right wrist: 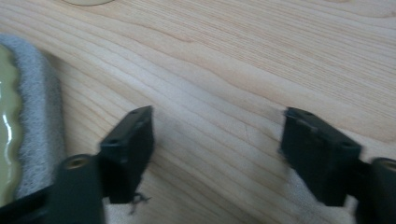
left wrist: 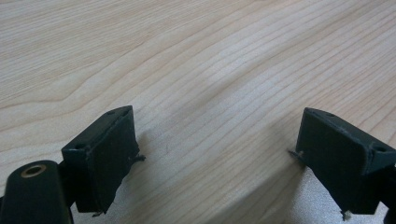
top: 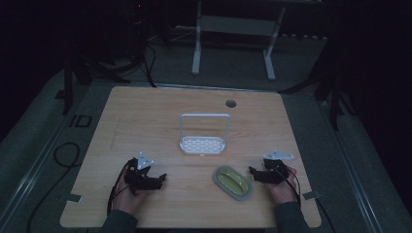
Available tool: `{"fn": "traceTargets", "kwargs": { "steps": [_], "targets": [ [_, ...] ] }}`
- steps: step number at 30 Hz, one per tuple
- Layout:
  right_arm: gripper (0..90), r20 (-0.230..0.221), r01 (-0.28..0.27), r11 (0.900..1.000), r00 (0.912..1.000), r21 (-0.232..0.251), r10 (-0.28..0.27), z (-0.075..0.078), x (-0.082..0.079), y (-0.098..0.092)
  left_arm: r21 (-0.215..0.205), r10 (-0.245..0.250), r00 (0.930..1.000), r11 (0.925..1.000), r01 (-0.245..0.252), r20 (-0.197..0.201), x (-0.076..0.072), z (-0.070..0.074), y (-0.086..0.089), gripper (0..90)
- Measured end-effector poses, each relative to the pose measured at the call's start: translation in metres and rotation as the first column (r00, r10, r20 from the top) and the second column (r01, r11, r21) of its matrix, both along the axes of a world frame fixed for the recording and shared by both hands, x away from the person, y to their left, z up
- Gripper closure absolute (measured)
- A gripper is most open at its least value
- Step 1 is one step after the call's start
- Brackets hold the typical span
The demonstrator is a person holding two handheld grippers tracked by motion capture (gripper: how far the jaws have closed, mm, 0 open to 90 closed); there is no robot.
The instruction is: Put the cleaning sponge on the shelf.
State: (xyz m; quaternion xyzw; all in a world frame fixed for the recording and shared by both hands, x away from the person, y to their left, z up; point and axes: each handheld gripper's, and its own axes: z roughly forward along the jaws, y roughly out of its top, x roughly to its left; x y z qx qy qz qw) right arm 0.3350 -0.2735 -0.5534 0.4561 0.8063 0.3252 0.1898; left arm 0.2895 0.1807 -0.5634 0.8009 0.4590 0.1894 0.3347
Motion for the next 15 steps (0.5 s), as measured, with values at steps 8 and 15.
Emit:
{"fn": "traceTargets", "kwargs": {
  "steps": [8, 15],
  "targets": [
    [35.0, 0.007, -0.006, 1.0, 1.0, -0.021, 0.006, 0.01, -0.003, 0.001, 0.0, 0.002, 1.0, 1.0, -0.002, -0.001, 0.0, 0.0, 0.0, 12.3],
    [42.9, 0.032, -0.017, 0.996, 0.9993, -0.086, 0.02, 0.025, -0.008, 0.01, 0.001, 0.003, 1.0, 1.0, -0.003, -0.001, 0.0, 0.0, 0.0, 12.3]
  ]
}}
